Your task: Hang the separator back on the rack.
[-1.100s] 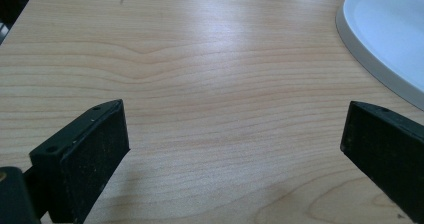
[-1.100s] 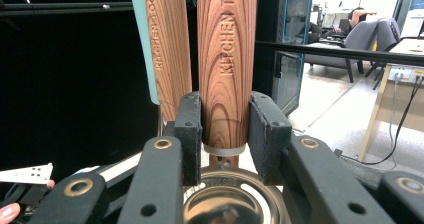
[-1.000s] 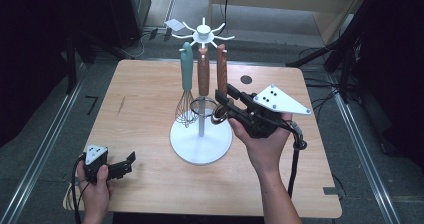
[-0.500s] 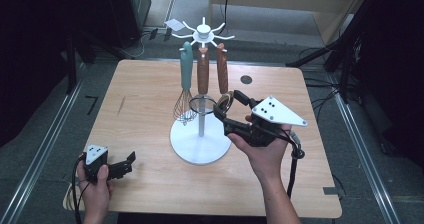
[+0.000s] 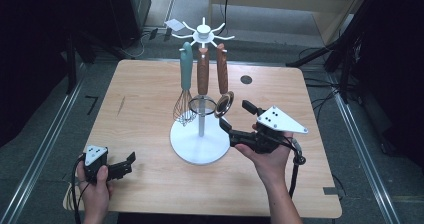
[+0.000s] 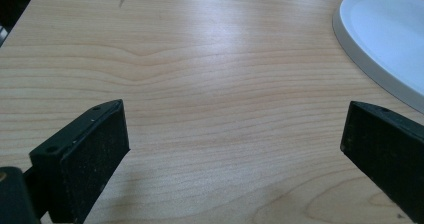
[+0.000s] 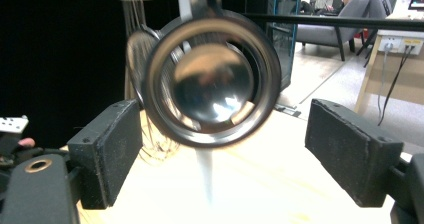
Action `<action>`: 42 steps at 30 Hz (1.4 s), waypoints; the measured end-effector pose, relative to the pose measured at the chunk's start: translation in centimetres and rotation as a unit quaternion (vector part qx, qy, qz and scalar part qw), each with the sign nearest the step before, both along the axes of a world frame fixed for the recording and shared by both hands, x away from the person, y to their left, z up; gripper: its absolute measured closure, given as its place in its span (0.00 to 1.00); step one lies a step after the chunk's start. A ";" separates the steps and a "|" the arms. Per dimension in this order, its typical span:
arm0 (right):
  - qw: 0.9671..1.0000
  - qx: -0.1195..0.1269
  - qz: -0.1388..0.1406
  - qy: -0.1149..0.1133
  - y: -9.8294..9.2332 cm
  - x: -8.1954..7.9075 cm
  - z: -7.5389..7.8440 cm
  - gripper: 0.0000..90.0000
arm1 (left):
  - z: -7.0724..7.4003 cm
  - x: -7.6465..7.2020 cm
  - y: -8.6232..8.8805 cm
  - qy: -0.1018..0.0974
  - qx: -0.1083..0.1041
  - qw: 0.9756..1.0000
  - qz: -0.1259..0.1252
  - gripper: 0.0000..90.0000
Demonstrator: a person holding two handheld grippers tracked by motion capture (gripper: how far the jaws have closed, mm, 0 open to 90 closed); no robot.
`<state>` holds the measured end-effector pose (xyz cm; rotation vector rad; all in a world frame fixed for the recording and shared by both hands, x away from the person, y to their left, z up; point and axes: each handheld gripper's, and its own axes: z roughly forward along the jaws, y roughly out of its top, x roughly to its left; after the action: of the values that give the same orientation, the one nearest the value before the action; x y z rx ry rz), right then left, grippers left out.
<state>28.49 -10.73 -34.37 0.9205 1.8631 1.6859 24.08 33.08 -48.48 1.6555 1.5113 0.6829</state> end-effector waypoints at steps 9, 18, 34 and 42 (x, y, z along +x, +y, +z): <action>1.000 0.000 -0.019 0.013 -1.3 -0.2 -2.0 0.17 | 0.0 -0.1 -0.1 -0.004 0.003 1.000 -0.004 0.00; 0.999 -0.004 -0.032 0.021 -2.6 -0.4 -5.0 0.18 | 0.0 -0.1 -0.1 -0.002 0.008 1.000 -0.004 0.00; 0.997 -0.021 -0.049 0.063 -5.1 -0.5 -9.8 0.19 | 0.0 -0.2 -0.2 -0.001 0.012 1.000 -0.003 0.00; 0.995 -0.038 -0.061 0.076 -6.7 -1.4 -12.1 0.19 | 0.0 -0.2 -0.3 0.003 0.012 1.000 -0.004 0.00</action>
<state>27.08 -17.47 -46.44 1.1352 1.9118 1.4998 23.92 32.80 -48.50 1.6830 1.5039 0.6955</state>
